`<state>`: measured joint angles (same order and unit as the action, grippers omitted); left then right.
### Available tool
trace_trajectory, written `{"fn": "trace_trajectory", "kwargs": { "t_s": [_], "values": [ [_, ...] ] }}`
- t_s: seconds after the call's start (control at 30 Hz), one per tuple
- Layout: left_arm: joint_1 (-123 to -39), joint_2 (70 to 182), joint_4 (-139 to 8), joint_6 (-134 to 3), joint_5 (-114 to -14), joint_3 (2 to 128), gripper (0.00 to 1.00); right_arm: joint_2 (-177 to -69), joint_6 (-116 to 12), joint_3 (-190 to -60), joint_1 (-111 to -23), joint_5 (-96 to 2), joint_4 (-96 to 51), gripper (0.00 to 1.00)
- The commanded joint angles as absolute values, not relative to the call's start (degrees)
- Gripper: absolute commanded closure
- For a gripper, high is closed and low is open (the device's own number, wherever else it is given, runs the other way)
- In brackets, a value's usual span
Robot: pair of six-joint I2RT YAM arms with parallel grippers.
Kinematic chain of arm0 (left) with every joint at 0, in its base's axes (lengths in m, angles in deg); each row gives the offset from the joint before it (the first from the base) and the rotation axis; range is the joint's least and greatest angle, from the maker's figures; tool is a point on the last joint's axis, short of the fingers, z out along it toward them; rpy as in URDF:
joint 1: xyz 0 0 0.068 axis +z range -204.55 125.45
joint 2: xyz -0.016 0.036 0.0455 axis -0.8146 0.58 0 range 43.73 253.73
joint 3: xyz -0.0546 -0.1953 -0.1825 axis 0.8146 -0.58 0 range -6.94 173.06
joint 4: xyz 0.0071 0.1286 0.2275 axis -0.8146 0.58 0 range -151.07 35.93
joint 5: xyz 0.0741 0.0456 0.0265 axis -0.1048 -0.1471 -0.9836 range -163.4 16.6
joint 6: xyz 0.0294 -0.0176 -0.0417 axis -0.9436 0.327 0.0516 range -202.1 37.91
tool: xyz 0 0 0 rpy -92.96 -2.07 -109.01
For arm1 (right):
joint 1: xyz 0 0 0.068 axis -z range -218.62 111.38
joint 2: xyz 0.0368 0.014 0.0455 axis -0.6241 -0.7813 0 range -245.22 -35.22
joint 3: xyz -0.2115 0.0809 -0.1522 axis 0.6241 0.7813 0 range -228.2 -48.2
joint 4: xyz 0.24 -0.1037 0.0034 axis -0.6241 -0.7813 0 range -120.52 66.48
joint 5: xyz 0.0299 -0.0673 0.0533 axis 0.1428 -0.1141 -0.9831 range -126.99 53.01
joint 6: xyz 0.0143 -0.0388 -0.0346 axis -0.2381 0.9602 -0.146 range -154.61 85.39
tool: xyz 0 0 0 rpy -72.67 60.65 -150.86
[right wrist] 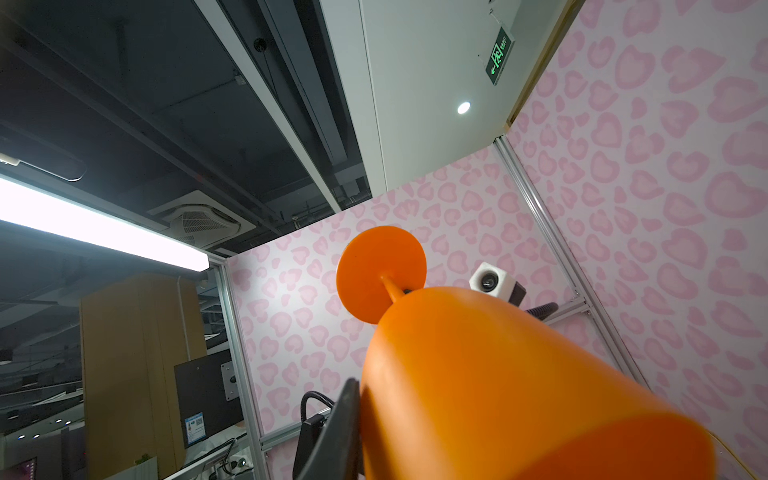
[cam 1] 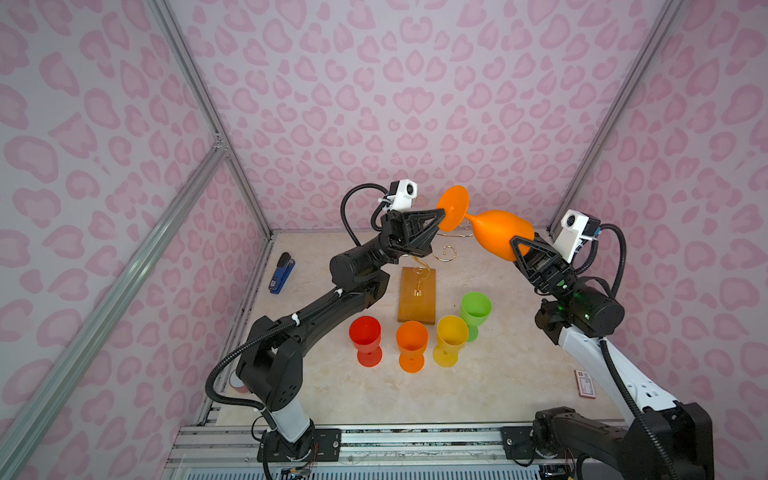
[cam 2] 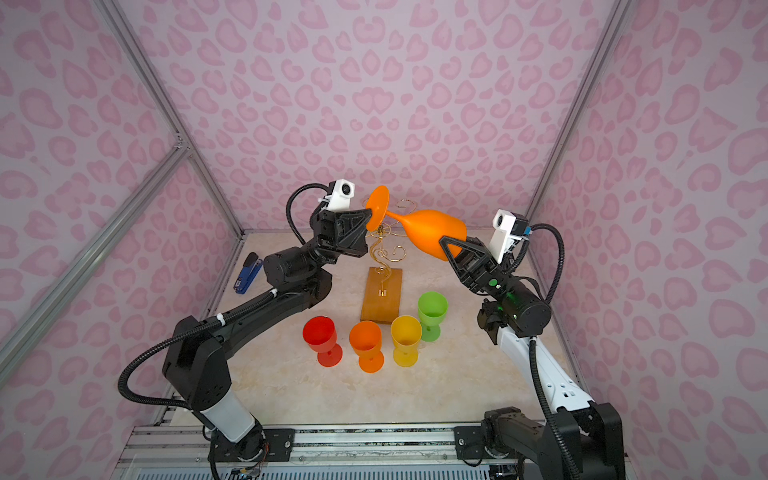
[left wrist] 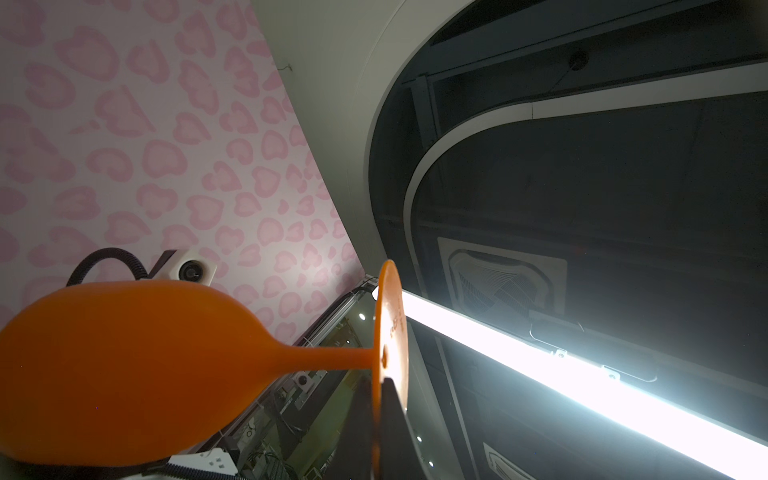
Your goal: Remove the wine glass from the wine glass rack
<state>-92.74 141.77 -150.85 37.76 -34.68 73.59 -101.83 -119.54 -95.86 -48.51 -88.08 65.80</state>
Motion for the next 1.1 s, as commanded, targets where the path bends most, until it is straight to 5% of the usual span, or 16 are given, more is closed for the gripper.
{"fn": "trace_trajectory", "kwargs": {
  "t_s": [0.0,0.3,0.47,0.6,0.8,1.07],
  "values": [
    [-92.7,142.2,-152.5,37.5,-34.2,74.4,0.8,-101.0,-118.7,-95.0,-48.7,-91.2,65.8,0.9],
    [-92.6,140.9,-152.5,33.0,-34.5,71.2,0.45,-95.7,-111.0,-95.3,-47.5,-90.6,55.0,0.98],
    [-92.8,137.2,-152.5,25.4,-30.7,65.2,0.3,-87.4,-84.9,-102.9,-45.6,-87.1,14.4,1.0],
    [-92.8,135.0,-152.5,20.9,-27.5,60.7,0.25,-83.8,-59.9,-116.3,-46.0,-72.1,-23.4,1.0],
    [-92.7,132.2,-150.7,14.8,-22.4,57.8,0.21,-91.1,-50.4,-135.2,-44.7,-53.9,-54.5,1.0],
    [-90.9,121.2,-120.4,-12.3,-19.5,56.2,0.13,-108.7,-48.4,-142.0,-37.3,-56.6,-72.1,1.0]
  ]
}}
